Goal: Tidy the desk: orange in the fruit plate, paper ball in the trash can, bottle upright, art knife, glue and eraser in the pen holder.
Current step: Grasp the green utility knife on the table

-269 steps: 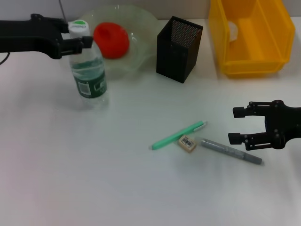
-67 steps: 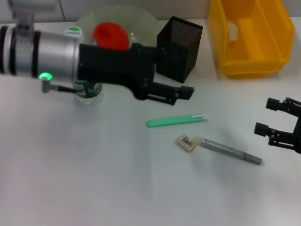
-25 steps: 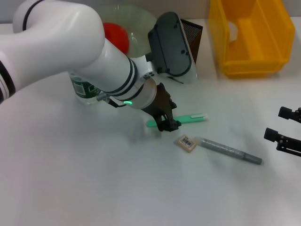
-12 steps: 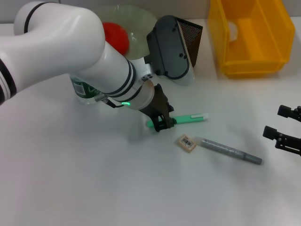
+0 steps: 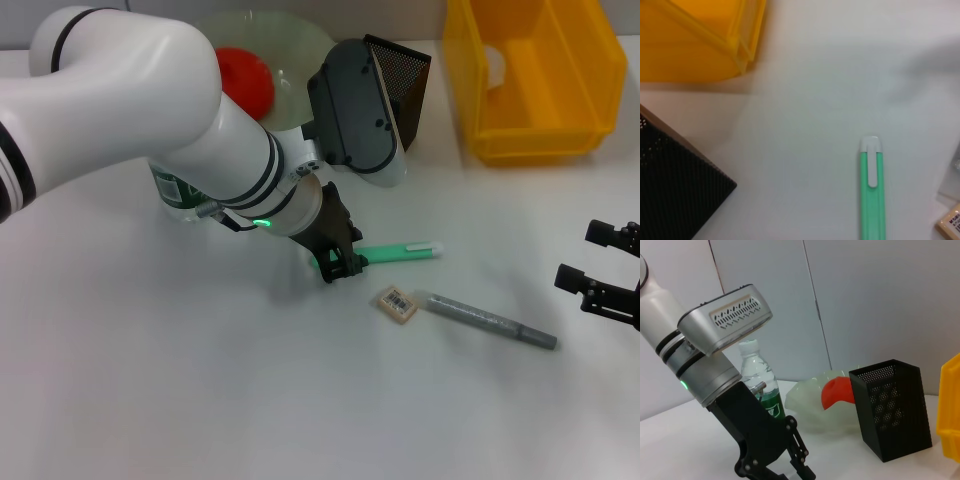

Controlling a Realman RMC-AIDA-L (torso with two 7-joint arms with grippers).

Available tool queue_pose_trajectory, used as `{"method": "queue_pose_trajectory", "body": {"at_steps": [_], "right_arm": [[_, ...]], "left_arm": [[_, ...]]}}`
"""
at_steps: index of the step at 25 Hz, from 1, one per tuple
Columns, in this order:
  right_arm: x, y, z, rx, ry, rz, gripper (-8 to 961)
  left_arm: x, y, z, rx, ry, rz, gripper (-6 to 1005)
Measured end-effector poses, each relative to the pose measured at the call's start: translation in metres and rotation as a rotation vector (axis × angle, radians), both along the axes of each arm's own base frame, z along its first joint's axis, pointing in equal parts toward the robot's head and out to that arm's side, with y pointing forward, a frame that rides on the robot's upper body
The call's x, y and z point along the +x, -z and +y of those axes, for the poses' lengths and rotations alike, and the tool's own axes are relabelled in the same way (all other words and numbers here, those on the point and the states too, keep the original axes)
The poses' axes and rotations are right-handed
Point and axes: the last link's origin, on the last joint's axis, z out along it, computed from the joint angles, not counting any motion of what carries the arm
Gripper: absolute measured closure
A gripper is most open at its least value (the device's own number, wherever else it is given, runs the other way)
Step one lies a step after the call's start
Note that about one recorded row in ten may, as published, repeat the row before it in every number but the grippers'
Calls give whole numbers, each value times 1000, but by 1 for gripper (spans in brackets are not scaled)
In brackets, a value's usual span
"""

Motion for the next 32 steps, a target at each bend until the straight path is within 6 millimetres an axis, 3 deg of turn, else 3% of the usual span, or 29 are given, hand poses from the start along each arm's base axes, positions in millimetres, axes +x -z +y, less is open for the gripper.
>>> {"method": "queue_pose_trajectory", "body": {"at_steps": [32], "right_arm": [[-5,7,6,-14,-8,11,133]], "left_arm": [[0,-3,-6,-48,-38,14,870]]}}
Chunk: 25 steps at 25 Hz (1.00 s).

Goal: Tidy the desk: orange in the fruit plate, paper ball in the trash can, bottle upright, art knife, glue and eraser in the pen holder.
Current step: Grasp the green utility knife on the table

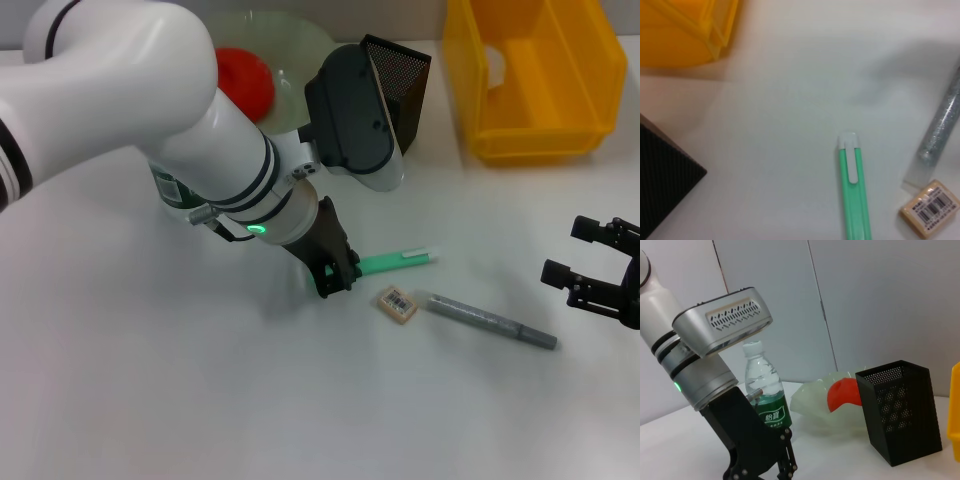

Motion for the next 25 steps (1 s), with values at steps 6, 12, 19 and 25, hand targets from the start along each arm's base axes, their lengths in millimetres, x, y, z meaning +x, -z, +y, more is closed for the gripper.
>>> {"method": "queue_pose_trajectory", "body": {"at_steps": [6,12,19,25], "right_arm": [[0,0,0,0,-1,-1,134],[0,-1,0,1,-1,-2,134],[0,-1,0,1,-1,-2,134],[1,0,2,5,4,-7,134]], "left_arm": [[6,-8,0,0,-33,-45,888],[11,-8,0,-1,-34,-63,883],[10,-7,2,13,-31,-66,648],[2,-5,5,11,-55,-31,521]]}}
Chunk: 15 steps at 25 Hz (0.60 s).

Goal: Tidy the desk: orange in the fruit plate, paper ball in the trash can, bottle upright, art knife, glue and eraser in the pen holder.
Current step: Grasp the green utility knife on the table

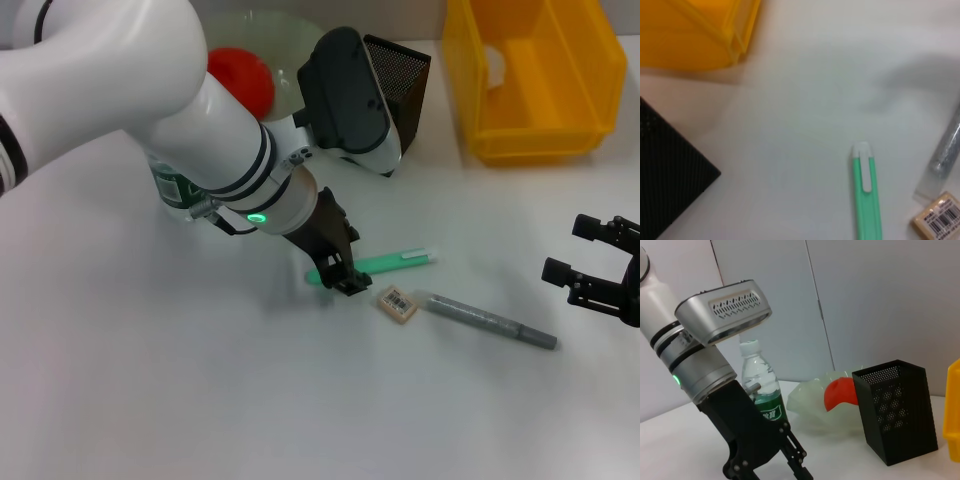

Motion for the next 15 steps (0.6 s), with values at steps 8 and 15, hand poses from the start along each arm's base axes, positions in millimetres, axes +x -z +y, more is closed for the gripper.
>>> {"method": "queue_pose_trajectory", "body": {"at_steps": [8,15], "right_arm": [[-1,0,1,0,-3,0,134],[-2,1,2,-1,-6,2,134]], "left_arm": [[1,-2,-2,-28,1,39,432],[9,-5,2,-20,18,86,440]]}}
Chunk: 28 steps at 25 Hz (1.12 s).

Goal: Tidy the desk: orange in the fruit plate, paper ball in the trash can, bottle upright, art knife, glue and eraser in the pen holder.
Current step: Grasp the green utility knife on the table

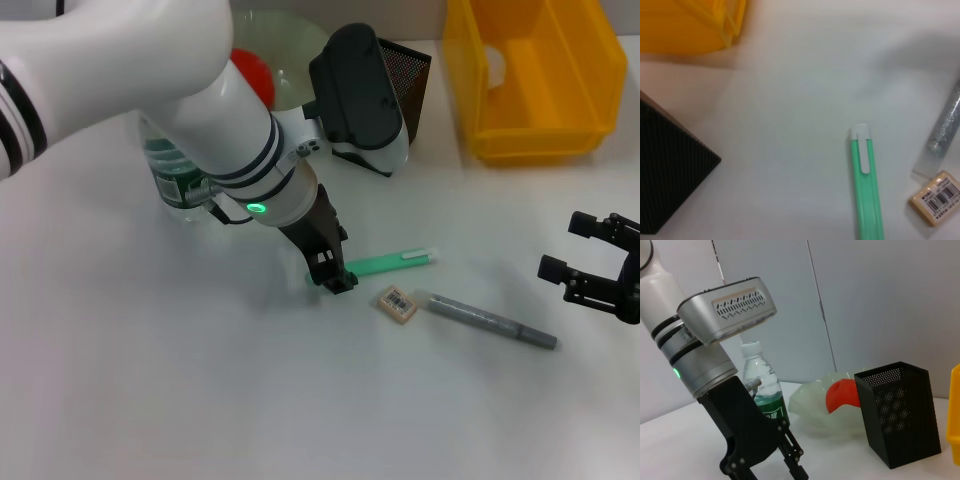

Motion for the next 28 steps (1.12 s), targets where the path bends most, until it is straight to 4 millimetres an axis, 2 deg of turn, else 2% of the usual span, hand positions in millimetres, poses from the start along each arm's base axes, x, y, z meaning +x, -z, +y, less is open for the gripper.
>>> {"method": "queue_pose_trajectory", "body": {"at_steps": [10,28], "right_arm": [[-1,2,0,-2,-4,2,134],[-3,3,1,1,-15,0,134]], "left_arm": [[-1,3,0,-2,12,2,461],[-10,6,-1,-6,1,20,590]]}}
